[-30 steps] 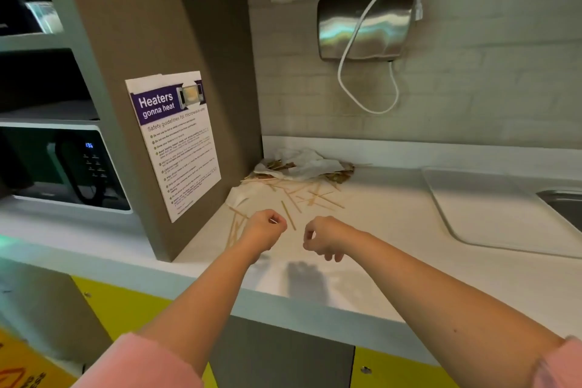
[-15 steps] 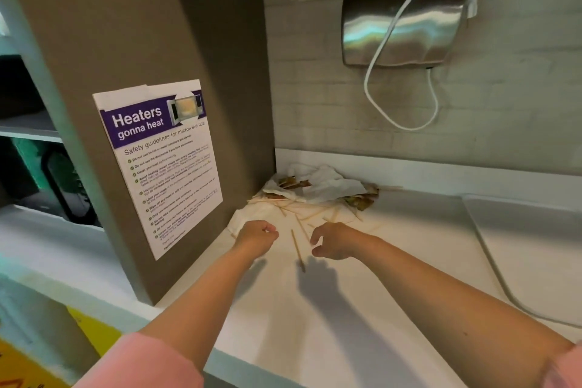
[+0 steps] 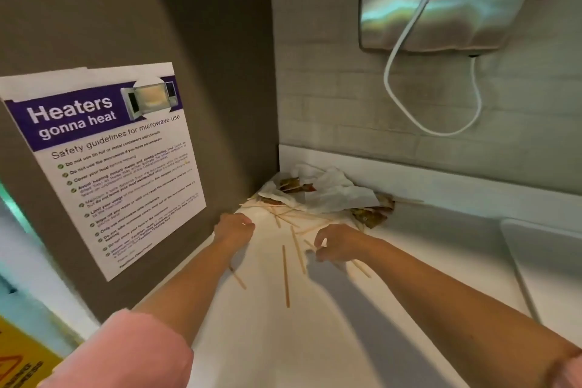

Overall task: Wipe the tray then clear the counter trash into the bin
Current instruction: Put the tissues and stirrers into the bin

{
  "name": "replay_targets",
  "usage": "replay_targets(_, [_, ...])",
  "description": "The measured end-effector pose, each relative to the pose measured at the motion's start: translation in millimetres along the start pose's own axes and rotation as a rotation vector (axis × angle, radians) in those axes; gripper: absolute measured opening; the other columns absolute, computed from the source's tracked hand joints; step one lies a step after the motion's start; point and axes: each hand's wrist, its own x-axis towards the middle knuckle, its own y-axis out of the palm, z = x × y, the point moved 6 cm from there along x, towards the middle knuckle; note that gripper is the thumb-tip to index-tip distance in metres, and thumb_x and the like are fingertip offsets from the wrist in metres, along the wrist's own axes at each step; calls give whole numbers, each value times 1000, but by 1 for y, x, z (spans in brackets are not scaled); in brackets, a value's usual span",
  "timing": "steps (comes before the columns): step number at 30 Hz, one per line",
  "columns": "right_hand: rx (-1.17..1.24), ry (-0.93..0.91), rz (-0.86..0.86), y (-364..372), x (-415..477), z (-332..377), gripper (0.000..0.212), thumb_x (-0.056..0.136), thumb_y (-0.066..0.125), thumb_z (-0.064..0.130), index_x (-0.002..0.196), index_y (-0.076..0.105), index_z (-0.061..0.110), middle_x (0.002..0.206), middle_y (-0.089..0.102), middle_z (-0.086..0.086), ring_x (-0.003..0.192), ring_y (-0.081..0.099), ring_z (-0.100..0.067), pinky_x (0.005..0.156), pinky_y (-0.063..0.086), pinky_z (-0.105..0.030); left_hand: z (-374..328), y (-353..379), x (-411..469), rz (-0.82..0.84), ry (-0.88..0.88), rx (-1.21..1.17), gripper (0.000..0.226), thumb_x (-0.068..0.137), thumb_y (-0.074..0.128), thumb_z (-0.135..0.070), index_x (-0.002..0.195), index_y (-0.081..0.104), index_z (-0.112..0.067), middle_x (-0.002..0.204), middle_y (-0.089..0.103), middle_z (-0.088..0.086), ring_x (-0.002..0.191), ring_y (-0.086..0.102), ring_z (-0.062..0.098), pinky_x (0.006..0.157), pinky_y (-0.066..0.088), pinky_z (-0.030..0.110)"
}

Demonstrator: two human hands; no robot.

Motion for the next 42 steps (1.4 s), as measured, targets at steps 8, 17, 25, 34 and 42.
replay_targets(8, [58, 4, -21, -8, 39, -3, 31, 91, 56, 27, 120, 59, 16, 117, 53, -4, 94, 55, -15, 71, 42, -15, 5, -5, 49, -33, 41, 299, 37, 98, 31, -17, 128, 52, -20, 134, 46, 14, 124, 40, 31, 101, 35, 36])
replay_targets(17, [7, -17, -45, -20, 81, 15, 33, 94, 51, 29, 125, 57, 19, 137, 48, -2, 125, 46, -21, 101, 38, -29, 18, 15, 83, 215, 11, 281, 52, 92, 47, -22, 142, 34, -14, 147, 36, 10, 135, 35, 29, 112, 31, 35])
replay_targets(25, [-39, -34, -142, -16, 129, 32, 36, 95, 49, 25, 131, 53, 22, 141, 45, -4, 133, 37, -23, 110, 33, -35, 4, 5, 92, 249, -6, -32, 55, 85, 67, -20, 134, 47, -5, 135, 50, 13, 122, 50, 29, 99, 42, 32])
replay_targets(34, [-179, 29, -136, 3, 193, 35, 42, 94, 45, 35, 135, 46, 31, 151, 31, 0, 144, 14, -30, 116, 18, -49, -43, -19, 76, 273, 268, -414, 22, 84, 66, -10, 105, 67, -4, 128, 48, -14, 102, 54, 11, 89, 46, 28])
replay_targets(42, [-120, 122, -26, 7, 204, 23, 40, 93, 46, 27, 130, 51, 14, 137, 44, -8, 133, 33, -32, 109, 28, -46, -49, -22, 77, 283, 170, -686, 11, 88, 63, -18, 77, 62, -16, 78, 58, 3, 75, 56, 17, 66, 45, 25])
